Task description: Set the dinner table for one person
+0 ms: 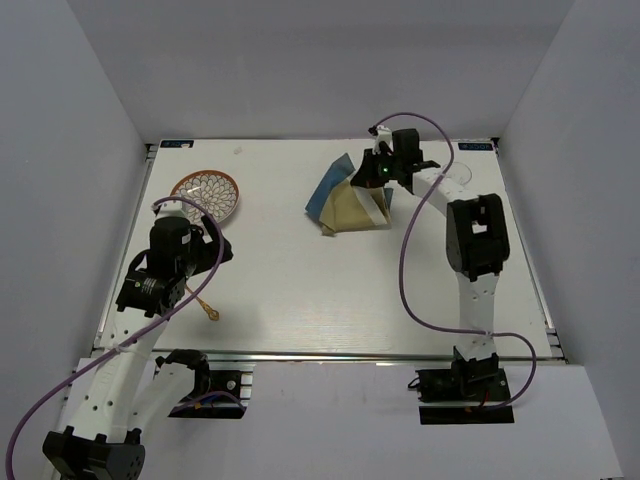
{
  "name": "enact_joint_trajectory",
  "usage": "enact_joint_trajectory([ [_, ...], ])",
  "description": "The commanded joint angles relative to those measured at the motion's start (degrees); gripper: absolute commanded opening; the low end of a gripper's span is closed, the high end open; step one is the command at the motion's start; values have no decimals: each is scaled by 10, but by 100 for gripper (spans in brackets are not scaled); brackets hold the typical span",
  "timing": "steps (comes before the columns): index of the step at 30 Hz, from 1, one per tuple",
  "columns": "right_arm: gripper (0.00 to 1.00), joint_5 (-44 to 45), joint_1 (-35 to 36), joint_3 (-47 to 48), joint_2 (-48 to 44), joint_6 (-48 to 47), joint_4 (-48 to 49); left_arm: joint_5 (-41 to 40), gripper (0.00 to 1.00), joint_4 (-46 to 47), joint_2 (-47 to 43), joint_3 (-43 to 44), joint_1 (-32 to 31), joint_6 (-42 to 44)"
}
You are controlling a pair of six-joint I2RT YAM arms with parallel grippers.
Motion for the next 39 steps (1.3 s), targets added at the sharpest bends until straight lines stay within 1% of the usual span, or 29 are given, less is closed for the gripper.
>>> enact_joint_trajectory([
  [1,0,-61,4,-92,-137,16,132,12,98,13,-6,4,3,8],
  [2,0,-67,7,-153,-159,19,166,12,98,14,-11,3,3,8],
  [5,0,-66,19,-258,-249,37,225,11,98,14,-16,3,3,8],
  [6,0,-67,21,-295,-273,40,274,11,98,15,-22,3,3,8],
  [7,3,-65,30,-369,-317,40,295,11,98,14,-22,3,3,8],
  [8,8,-56,33,-403,-337,41,309,11,98,15,-23,3,3,7],
  [9,17,-58,37,-438,-359,45,348,12,98,15,-25,3,3,8],
  [10,26,-59,44,-514,-402,51,370,11,98,15,-26,3,3,8],
  [11,39,-63,52,-554,-425,60,393,13,98,15,-27,3,3,8],
  [12,42,-65,60,-596,-475,65,440,13,98,16,-28,3,3,7],
  [13,47,-68,70,-673,-503,73,461,14,98,15,-29,3,3,8],
  [14,56,-69,80,-712,-529,87,483,14,98,17,-28,3,3,9],
  [15,60,-71,84,-748,-587,95,508,15,98,16,-29,3,3,9],
  [16,65,-70,89,-810,-619,105,515,14,98,17,-29,3,3,9],
  [17,68,-69,101,-835,-648,112,515,15,98,16,-28,3,3,9],
  [18,72,-64,107,-859,-713,136,506,15,98,16,-29,3,3,9],
  [20,76,-33,122,-917,-784,154,481,13,98,16,-30,2,3,7],
  [22,78,11,128,-934,-893,169,401,13,98,18,-31,1,3,6],
  [23,84,22,129,-933,-957,170,365,18,98,19,-30,1,3,6],
  [24,89,45,130,-930,-986,174,334,18,98,19,-30,1,3,6],
  [25,89,68,131,-923,-1013,184,258,19,98,18,-26,1,3,6],
  [26,89,93,130,-906,-1061,195,222,22,98,15,-25,2,3,5],
  [27,89,161,129,-895,-1077,224,184,21,98,15,-23,3,3,5],
  [28,89,203,130,-883,-1089,247,106,21,98,14,-23,5,3,2],
  [30,89,281,128,-851,-1093,290,43,25,98,6,-23,10,3,2],
  [32,89,331,128,-821,-1059,321,-30,40,98,-26,-20,25,3,-32],
  [33,89,365,128,-810,-1041,335,-54,75,98,-31,-20,28,3,-39],
  [35,89,394,128,-785,-989,392,-115,134,98,-31,-16,15,3,-65],
  [39,89,405,129,-807,-977,501,-135,199,98,-26,-9,-33,3,-112],
])
